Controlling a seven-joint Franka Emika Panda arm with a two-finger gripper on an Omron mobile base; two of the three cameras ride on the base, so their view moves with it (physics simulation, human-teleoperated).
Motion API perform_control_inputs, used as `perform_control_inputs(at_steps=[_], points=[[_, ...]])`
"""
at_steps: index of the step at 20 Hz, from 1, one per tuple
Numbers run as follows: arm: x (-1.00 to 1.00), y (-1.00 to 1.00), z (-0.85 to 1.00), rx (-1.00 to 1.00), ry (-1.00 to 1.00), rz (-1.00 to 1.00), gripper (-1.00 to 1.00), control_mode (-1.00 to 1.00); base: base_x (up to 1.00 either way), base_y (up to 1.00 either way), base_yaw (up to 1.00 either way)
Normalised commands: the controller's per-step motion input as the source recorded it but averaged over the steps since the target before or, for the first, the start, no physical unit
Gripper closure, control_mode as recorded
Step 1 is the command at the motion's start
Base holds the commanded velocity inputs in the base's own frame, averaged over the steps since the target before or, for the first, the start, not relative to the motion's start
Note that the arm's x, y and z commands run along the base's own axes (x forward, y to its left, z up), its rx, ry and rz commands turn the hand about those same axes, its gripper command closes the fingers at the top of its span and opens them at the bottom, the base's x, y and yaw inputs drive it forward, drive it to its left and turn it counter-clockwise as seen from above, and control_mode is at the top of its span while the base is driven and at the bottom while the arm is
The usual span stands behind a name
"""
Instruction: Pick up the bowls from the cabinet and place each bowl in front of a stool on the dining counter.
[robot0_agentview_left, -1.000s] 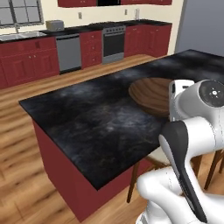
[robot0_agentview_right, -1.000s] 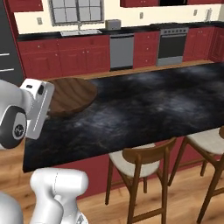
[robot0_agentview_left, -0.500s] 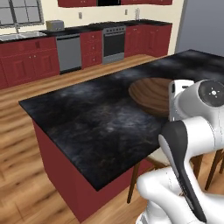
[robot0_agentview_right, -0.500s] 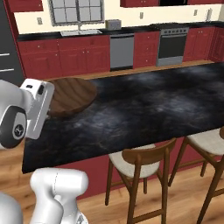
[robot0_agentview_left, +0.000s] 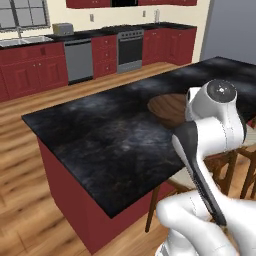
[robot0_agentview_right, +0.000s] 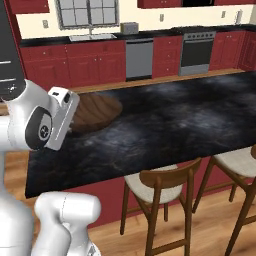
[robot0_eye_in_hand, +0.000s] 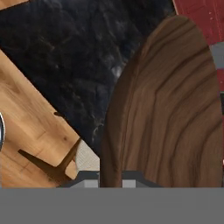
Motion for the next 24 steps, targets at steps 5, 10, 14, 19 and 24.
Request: perform_control_inputs(at_steps=[5, 10, 14, 19, 24], points=[[1.00, -0.04, -0.13, 0.00, 0.14, -0.40, 1.00, -1.00, 0.00, 0.00, 0.00], [0.97, -0.38, -0.38, 0.00, 0.04, -0.21, 1.00, -1.00, 0.00, 0.00, 0.00], [0.61, -0.02, -0.60, 0.00, -0.14, -0.03, 1.00, -1.00, 0.00, 0.00, 0.00], [0.69, -0.30, -0.94, -0.03, -0.08, 0.00, 1.00, -1.00, 0.00, 0.00, 0.00], [0.42, -0.37, -1.00, -0.03, -0.05, 0.00, 1.00, -1.00, 0.00, 0.00, 0.00]])
